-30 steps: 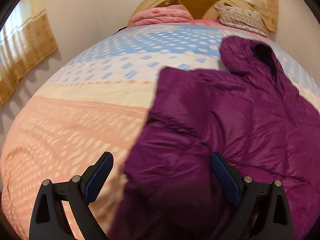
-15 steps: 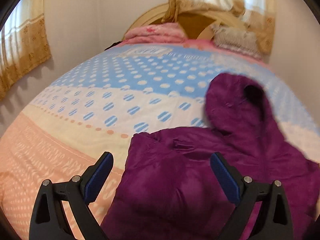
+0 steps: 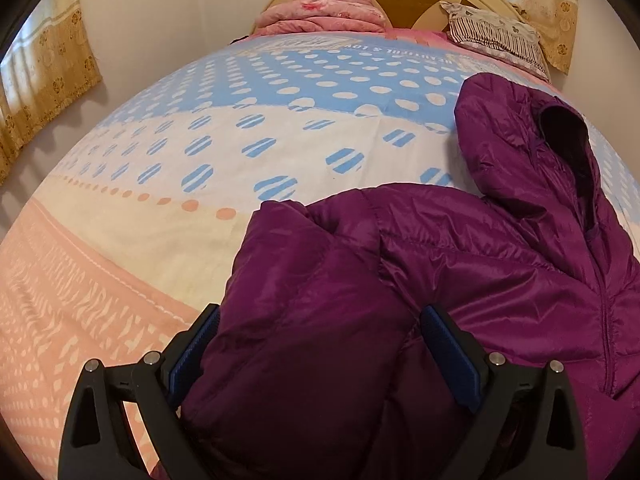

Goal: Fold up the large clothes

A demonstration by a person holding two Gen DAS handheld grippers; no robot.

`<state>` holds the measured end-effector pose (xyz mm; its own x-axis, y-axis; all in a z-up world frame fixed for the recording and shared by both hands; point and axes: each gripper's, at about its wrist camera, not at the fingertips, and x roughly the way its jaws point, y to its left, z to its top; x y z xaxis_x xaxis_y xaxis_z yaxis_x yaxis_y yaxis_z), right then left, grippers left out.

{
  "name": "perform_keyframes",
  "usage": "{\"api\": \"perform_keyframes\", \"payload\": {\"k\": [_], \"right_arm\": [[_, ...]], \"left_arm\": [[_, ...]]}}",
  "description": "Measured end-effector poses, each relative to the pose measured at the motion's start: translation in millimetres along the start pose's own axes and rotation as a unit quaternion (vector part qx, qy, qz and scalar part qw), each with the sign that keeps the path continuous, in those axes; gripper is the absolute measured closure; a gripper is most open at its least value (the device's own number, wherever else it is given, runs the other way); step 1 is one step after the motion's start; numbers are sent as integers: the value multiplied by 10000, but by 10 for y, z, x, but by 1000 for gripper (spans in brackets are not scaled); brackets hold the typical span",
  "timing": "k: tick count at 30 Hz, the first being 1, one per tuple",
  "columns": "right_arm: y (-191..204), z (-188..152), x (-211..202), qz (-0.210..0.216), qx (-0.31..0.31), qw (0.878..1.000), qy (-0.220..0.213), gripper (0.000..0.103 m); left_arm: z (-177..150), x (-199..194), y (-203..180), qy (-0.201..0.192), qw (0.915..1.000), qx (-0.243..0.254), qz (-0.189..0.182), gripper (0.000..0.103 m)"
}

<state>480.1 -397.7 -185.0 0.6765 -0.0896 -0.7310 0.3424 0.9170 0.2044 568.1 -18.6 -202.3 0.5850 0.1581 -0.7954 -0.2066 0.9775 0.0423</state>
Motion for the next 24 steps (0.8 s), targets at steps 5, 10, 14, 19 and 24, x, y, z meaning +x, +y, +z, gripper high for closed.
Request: {"api": "perform_keyframes", "payload": {"k": [5, 10, 14, 19, 24], "right_arm": [[6, -9, 25, -13, 23, 10000, -22, 83], [-13, -28, 16, 11, 75, 10000, -40, 84], [19, -35, 13, -85, 4, 10000, -48, 84], [25, -38, 14, -129, -25, 9999, -64, 84], [32, -38, 20, -150, -34, 9999, -71, 84]], "left_arm": [[13, 36, -37, 27, 10000, 66, 66, 1], [13, 68, 22, 98, 9998, -83, -138, 1], [5, 64, 29, 95, 9998, -82, -134, 1], [-7, 57, 42, 93, 9998, -93, -149, 1], [-8, 53, 29, 92, 9998, -100, -149, 1]]}}
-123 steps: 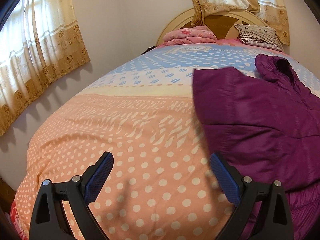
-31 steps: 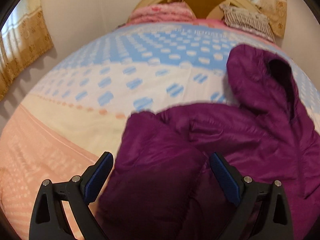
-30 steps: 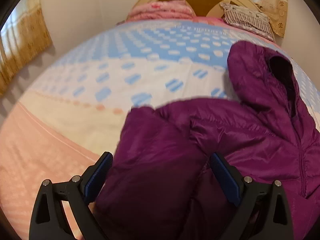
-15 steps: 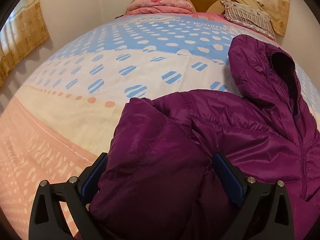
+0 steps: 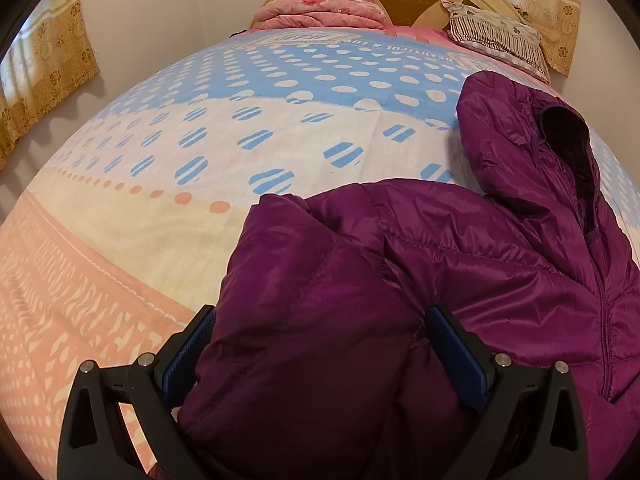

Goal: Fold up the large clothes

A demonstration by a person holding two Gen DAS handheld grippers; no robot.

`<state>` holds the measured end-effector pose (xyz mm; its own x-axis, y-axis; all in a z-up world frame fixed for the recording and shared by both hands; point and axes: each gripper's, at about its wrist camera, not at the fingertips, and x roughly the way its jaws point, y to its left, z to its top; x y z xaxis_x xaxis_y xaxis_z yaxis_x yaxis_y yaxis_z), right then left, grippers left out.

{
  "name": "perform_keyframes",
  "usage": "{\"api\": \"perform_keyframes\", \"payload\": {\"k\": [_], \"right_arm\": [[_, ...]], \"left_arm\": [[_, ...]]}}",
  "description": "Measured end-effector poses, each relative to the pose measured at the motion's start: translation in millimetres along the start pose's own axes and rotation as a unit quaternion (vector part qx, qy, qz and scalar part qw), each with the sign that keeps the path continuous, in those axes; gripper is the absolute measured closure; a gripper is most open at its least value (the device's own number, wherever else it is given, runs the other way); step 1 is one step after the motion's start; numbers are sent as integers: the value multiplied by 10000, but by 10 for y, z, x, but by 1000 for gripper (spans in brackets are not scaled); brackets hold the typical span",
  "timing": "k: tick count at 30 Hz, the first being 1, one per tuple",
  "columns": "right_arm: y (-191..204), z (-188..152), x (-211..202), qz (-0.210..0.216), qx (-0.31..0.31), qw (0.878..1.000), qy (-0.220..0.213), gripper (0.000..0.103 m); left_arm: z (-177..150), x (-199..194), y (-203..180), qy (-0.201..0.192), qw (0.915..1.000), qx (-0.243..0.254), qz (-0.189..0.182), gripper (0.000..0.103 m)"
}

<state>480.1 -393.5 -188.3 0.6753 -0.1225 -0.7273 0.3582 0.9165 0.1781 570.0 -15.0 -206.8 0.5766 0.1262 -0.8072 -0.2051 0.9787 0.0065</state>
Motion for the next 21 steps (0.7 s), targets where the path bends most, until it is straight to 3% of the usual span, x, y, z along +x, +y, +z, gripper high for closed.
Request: {"api": "perform_keyframes", "payload": {"k": [21], "right_arm": [[-22, 17, 2, 71, 16, 10000, 65, 83]], "left_arm": [[29, -32, -14, 122, 9999, 88, -32, 1]]}}
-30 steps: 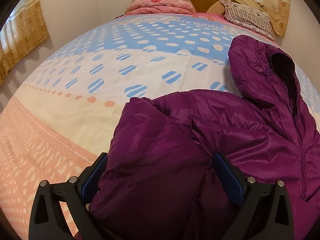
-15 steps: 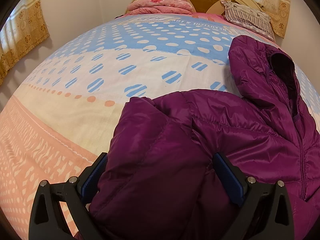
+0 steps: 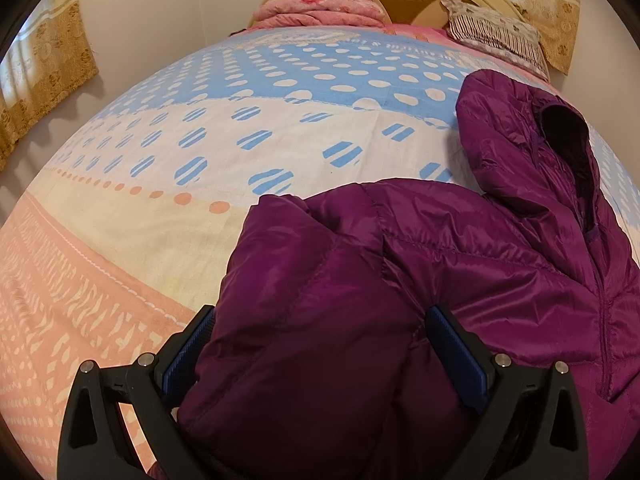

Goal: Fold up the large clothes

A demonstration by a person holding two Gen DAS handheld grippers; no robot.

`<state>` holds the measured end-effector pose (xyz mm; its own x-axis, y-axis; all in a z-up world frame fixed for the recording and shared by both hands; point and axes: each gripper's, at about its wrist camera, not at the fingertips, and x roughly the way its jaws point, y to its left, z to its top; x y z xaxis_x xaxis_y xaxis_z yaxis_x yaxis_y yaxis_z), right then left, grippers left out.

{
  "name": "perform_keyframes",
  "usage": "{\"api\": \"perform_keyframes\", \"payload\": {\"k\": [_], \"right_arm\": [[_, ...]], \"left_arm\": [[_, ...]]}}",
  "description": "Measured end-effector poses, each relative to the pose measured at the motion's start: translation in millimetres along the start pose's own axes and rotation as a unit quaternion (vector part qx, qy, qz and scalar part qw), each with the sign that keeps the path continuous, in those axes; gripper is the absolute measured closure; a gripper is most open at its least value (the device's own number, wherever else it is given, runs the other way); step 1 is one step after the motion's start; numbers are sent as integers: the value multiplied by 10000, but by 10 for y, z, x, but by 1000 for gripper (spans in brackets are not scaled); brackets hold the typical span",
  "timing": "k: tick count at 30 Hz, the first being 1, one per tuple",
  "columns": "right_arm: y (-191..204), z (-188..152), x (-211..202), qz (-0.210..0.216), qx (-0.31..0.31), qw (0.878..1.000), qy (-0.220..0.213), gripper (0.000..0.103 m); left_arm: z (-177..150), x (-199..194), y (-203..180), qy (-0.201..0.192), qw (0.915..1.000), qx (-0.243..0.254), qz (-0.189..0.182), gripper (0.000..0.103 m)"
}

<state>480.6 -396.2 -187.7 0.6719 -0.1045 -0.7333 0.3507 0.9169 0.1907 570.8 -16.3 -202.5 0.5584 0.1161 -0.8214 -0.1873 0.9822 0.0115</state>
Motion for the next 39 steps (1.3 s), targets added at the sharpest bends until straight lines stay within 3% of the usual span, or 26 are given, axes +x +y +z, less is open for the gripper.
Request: {"api": "perform_keyframes", "payload": {"k": [1, 2, 3, 5, 7, 9, 16, 21, 24, 25, 26, 27, 28, 29, 30, 33, 39], "right_arm": [[-2, 34, -4, 84, -13, 9999, 125, 81], [-11, 84, -20, 209, -26, 9994, 284, 70], [-12, 152, -64, 384, -20, 9985, 402, 51], [24, 293, -165, 510, -83, 9980, 365, 31], [107, 537, -247, 498, -257, 9983, 173, 31], [220, 818, -201, 635, -295, 9975, 88, 31], [803, 1550, 412, 962, -457, 9940, 244, 31], [1102, 1785, 954, 1135, -554, 9912, 394, 30], [1228, 1843, 1276, 1234, -583, 9890, 577, 30], [1271, 1848, 1394, 1201, -654, 9885, 645, 29], [1297, 1857, 1482, 1214, -730, 9874, 704, 29], [1342, 1841, 1592, 1188, -888, 9859, 780, 36], [1381, 1843, 1651, 1152, -1016, 9845, 842, 45], [1401, 1825, 1688, 1177, -1105, 9829, 885, 74], [1409, 1799, 1703, 1286, -1141, 9809, 908, 92], [1420, 1734, 1591, 1282, -1414, 9785, 775, 95], [1310, 1661, 959, 1248, -1695, 9776, -1, 97]], "left_arm": [[32, -35, 15, 138, 9998, 87, -92, 1], [68, -91, 32, 183, 9996, 131, -193, 1], [122, -175, 52, 131, 9993, 167, -317, 1], [322, -408, 100, -242, 9977, 144, -621, 1], [553, -534, 79, -523, 9953, 156, -805, 1], [814, -526, 0, -552, 9929, 152, -1046, 1], [1594, 56, -351, -372, 9946, 35, -968, 1], [1793, 466, -456, -76, 9925, -346, -1169, 1], [1863, 716, -600, 79, 9926, -176, -1201, 1], [1858, 761, -644, 124, 9924, -99, -1222, 3], [1843, 806, -677, 158, 9920, -10, -1249, 21], [1827, 855, -725, 191, 9903, 104, -1376, 36], [1806, 914, -776, 306, 9866, 243, -1582, 69], [1777, 967, -827, 463, 9820, 356, -1797, 97], [1747, 966, -851, 499, 9801, 408, -1879, 98], [1700, 772, -945, 79, 9825, 744, -1708, 101], [1659, 104, -907, -770, 9746, 1112, -1783, 102]]}}
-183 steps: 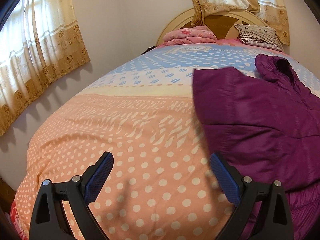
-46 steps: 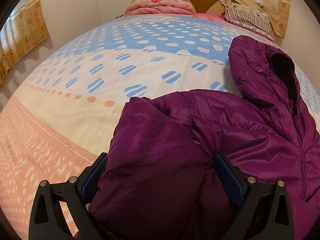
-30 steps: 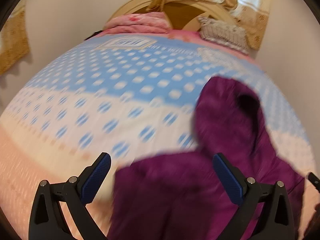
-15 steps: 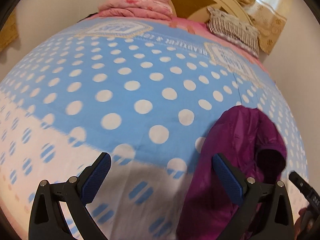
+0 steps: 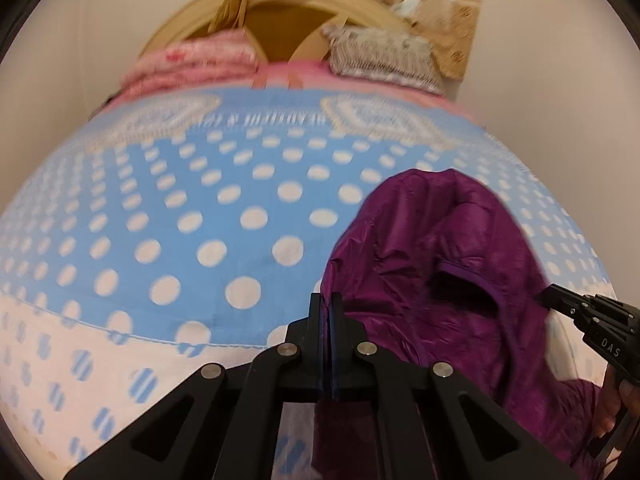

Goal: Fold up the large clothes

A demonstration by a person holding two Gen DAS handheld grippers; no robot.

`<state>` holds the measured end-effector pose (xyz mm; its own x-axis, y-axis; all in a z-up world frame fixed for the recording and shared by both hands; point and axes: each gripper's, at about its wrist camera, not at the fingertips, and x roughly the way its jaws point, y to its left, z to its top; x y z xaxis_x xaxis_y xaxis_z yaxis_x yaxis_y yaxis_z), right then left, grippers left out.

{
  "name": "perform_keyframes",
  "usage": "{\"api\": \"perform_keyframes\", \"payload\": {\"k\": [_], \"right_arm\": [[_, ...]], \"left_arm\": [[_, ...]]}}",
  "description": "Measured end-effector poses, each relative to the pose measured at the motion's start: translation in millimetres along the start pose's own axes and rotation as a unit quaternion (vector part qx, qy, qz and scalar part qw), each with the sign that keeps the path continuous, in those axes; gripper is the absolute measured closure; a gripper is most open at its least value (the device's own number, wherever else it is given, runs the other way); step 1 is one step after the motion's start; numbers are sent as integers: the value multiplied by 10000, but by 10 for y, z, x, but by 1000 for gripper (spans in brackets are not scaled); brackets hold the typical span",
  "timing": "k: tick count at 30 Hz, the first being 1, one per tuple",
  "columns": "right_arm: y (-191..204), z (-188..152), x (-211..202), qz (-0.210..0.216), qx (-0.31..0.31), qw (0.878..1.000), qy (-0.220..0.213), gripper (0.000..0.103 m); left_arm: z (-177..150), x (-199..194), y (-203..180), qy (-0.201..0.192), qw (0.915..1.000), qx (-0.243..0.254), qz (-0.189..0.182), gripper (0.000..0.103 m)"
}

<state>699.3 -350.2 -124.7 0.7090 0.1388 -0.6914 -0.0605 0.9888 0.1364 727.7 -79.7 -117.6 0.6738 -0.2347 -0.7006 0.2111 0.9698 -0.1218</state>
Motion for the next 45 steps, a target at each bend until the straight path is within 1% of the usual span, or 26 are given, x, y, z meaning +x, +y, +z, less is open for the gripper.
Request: {"api": "perform_keyframes", "payload": {"k": [4, 7, 9, 10, 11, 12, 13, 15, 16, 18, 19, 20, 22, 24, 26, 27, 28, 29, 30, 31, 32, 34, 36, 38, 41, 45], "right_arm": [[122, -145, -406, -51, -254, 9988, -418, 98], [162, -241, -479, -24, -329, 9991, -263, 98], [139, -237, -481, 20, -203, 9997, -125, 96], [133, -213, -469, 24, -125, 9999, -111, 92], [126, -178, -446, 5, -25, 10000, -79, 66], [100, -161, -427, -18, 95, 9999, -57, 28], [100, -144, -424, -97, 139, 9998, -95, 21], [110, -79, -357, -161, 7, 9998, -72, 24], [100, -40, -297, -210, -41, 9998, -39, 24], [22, 56, -121, -125, 26, 9999, 55, 24], [-8, 106, -58, -59, 94, 9999, 66, 25], [-32, 155, 6, 4, 167, 9998, 58, 25], [-90, 294, 207, 211, 418, 9988, 114, 25], [-71, 395, 384, 353, 468, 9981, 183, 25], [-14, 467, 568, 376, 373, 9981, 324, 25], [12, 486, 738, 541, 375, 9960, 611, 25], [20, 471, 847, 563, 384, 9943, 814, 27], [52, 456, 934, 519, 309, 9937, 949, 47], [95, 430, 975, 521, 171, 9933, 1013, 87], [151, 395, 969, 373, -25, 9946, 969, 99], [181, 366, 915, 275, -118, 9959, 852, 96], [163, 322, 694, 286, -145, 9983, 482, 97], [120, 294, 445, 166, -150, 9996, 148, 97], [72, 243, 134, 99, -157, 9997, -181, 97], [75, 105, -383, 83, -326, 9973, -653, 98], [99, -104, -949, 51, -500, 9922, -1144, 98]], "left_arm": [[-138, -458, -62, -487, 9985, 129, -209, 102], [-252, -489, -174, -454, 9978, 473, 134, 102], [-218, -353, -165, -268, 9978, 376, 479, 101], [-206, -265, -107, -155, 9979, 185, 600, 101], [-188, -172, -76, -61, 9978, 22, 658, 101], [-165, -59, 4, 100, 9971, -188, 737, 100], [-131, 44, 58, 228, 9962, -246, 805, 99], [-90, 188, 126, 330, 9955, -294, 839, 98], [-51, 249, 175, 328, 9952, -360, 854, 93], [29, 351, 241, 337, 9946, -486, 851, 67], [73, 390, 272, 287, 9944, -556, 853, 42], [107, 411, 294, 218, 9944, -641, 817, 28], [158, 446, 305, 54, 9958, -685, 607, 24], [179, 550, 294, 205, 9963, -631, 543, 23], [178, 714, 281, 504, 9966, -553, 333, 23], [167, 781, 279, 592, 9964, -528, 286, 23], [138, 837, 280, 622, 9966, -500, 180, 29], [123, 843, 277, 590, 9969, -512, 43, 68], [107, 860, 268, 632, 9963, -533, -251, 96], [103, 844, 242, 703, 9945, -538, -567, 101], [96, 760, 201, 578, 9960, -435, -527, 101], [134, 499, 50, 148, 9989, 125, -426, 101], [159, 300, -8, -63, 9989, 306, -362, 101], [179, -28, -44, -523, 9969, 371, -460, 101], [107, -538, -217, -1142, 9894, 827, -359, 101], [-165, -1173, -414, -1957, 9724, 1246, -233, 101]]}}
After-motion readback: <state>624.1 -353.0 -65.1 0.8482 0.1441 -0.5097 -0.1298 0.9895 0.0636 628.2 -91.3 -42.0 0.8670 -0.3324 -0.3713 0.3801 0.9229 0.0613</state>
